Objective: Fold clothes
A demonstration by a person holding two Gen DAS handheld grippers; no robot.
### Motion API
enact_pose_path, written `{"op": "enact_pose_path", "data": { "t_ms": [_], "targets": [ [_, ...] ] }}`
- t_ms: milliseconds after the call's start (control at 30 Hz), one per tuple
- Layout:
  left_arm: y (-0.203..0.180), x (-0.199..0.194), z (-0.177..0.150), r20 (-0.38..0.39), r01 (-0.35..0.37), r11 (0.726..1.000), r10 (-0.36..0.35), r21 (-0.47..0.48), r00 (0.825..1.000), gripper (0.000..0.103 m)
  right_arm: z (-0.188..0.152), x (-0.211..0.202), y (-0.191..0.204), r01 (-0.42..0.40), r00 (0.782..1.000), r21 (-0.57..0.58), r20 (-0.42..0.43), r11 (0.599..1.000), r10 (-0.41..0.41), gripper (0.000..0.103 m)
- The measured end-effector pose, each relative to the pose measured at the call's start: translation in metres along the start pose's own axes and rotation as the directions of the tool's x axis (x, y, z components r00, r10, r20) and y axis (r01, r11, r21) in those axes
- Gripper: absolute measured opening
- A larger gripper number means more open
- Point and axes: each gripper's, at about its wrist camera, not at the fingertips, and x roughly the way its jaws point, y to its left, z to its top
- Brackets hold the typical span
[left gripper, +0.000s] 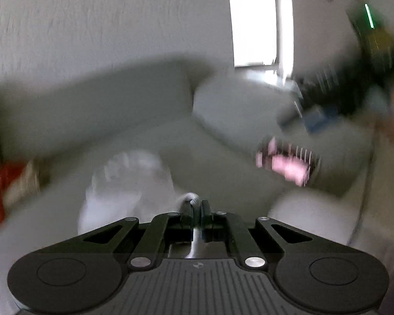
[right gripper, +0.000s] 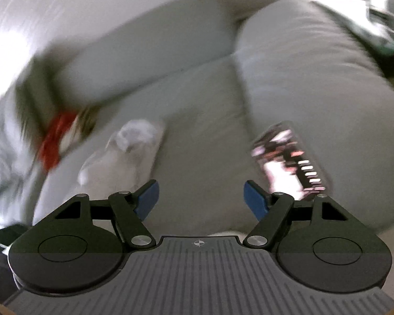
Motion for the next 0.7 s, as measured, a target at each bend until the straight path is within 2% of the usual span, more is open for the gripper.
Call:
{"op": "enact_pose_path", "data": {
  "t_ms": [67, 167, 267, 367, 433, 533, 600, 633, 700],
  "targets": [
    [-0.007, 0.011, -0.016, -0.027, -0.026, 0.999, 0.025, -0.042, 0.999, 0.003, 0.002, 0.016, 0.031, -0.04, 0.998, -0.122, -0.05, 0.992, 0.034, 0.077],
    [0.001, 0.017, -0.024, -0.035, -0.01, 0.98, 0.004, -0.198, 0.999, 0.004, 0.008, 0.043, 0.085, -0.158, 0.984, -0.297, -0.123, 0.942, 0.126, 0.076],
    [0.018, 0.009, -0.042, -0.03, 0.018, 0.959, -0.027, -0.282, 0.999, 0.004, 0.008, 0.073, 0.143, -0.299, 0.949, -0.414, -0.227, 0.86, 0.22, 0.075],
    [0.025, 0.006, -0.055, -0.024, 0.037, 0.944, -0.047, -0.328, 0.999, 0.004, 0.0, 0.113, 0.193, -0.398, 0.904, -0.486, -0.353, 0.778, 0.242, 0.074],
    [0.019, -0.014, -0.065, -0.021, 0.054, 0.937, -0.066, -0.344, 0.998, 0.004, -0.01, 0.141, 0.219, -0.416, 0.886, -0.527, -0.419, 0.741, 0.199, 0.074],
    [0.018, -0.009, -0.069, -0.022, 0.077, 0.934, -0.091, -0.349, 0.996, 0.003, -0.031, 0.173, 0.248, -0.397, 0.883, -0.613, -0.459, 0.683, 0.101, 0.074],
    [0.018, -0.006, -0.071, -0.015, 0.096, 0.93, -0.108, -0.355, 0.994, 0.003, -0.046, 0.184, 0.263, -0.407, 0.875, -0.668, -0.48, 0.623, 0.057, 0.074],
    [0.019, -0.005, -0.071, -0.012, 0.103, 0.928, -0.115, -0.359, 0.993, 0.004, -0.053, 0.188, 0.269, -0.413, 0.871, -0.69, -0.489, 0.595, 0.039, 0.077],
    [0.019, -0.002, -0.072, -0.019, 0.107, 0.923, -0.123, -0.369, 0.992, 0.003, -0.067, 0.198, 0.28, -0.39, 0.875, -0.744, -0.483, 0.543, -0.032, 0.079]
  ]
}}
